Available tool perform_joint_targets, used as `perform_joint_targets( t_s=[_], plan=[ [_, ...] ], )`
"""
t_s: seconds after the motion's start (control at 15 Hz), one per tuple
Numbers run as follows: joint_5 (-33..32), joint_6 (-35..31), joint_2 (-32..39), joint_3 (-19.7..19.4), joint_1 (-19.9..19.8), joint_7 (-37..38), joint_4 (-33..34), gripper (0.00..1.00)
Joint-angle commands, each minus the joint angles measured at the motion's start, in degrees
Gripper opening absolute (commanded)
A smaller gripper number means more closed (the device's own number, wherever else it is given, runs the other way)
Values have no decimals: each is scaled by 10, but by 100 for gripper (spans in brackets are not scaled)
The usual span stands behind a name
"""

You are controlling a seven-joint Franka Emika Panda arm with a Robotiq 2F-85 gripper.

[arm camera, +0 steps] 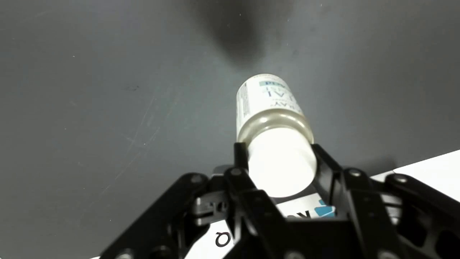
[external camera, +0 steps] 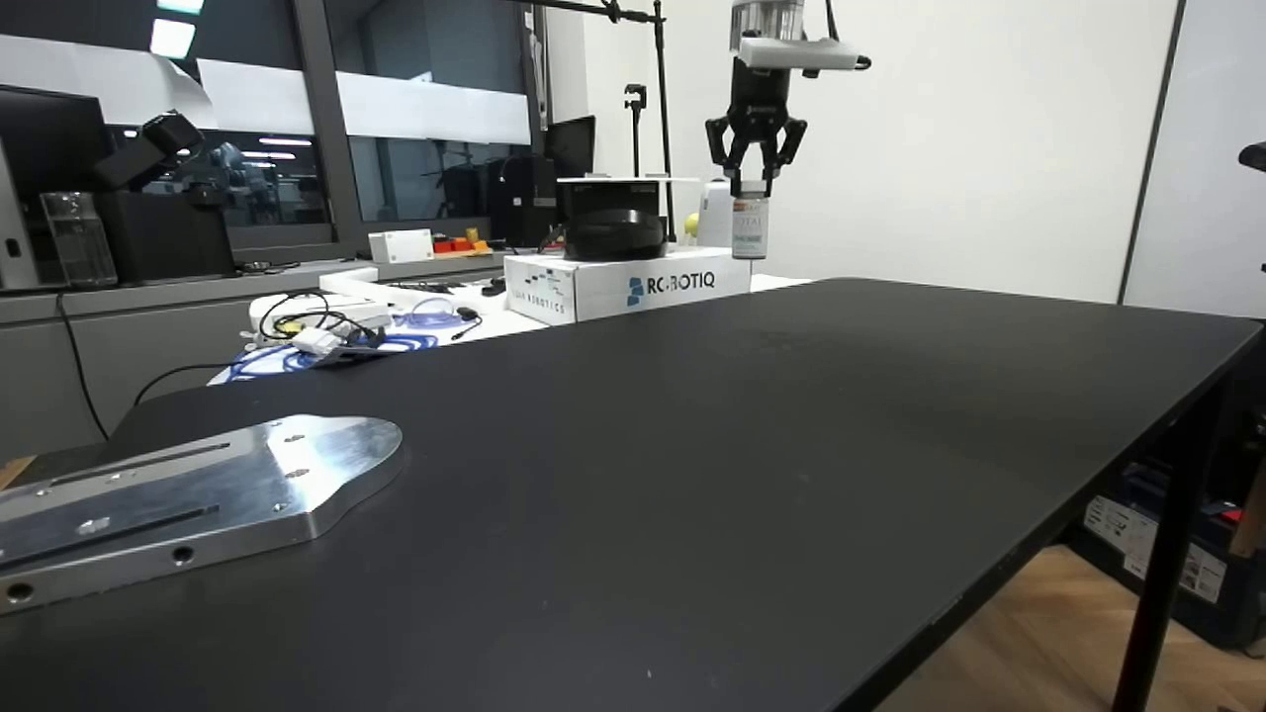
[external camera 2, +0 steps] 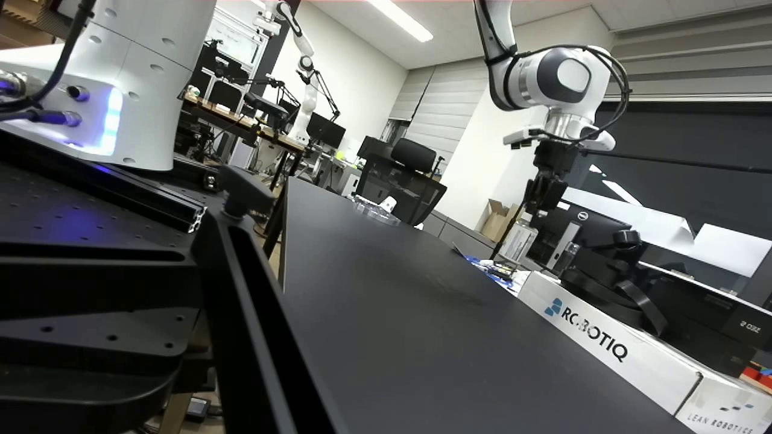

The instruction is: Move the bottle forward

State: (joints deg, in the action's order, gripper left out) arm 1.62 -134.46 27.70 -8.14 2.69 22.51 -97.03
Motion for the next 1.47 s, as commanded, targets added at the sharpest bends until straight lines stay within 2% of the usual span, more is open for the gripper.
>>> perform_joint_targets(
  t_s=[0.0, 0.33, 0.73, 0.87, 1.07, 1.4],
  plan=[
    [-21, -15, -118, 23, 15, -22, -134, 20],
    [-1, -33, -240, 84, 32, -61, -289, 20],
    [38, -71, -328, 162, 70, -89, -417, 20],
    [46, -105, -346, 184, 86, -95, -456, 20],
    [59, -190, -356, 205, 104, -101, -514, 20],
    [72, -310, -339, 215, 117, -128, -582, 20]
  ],
)
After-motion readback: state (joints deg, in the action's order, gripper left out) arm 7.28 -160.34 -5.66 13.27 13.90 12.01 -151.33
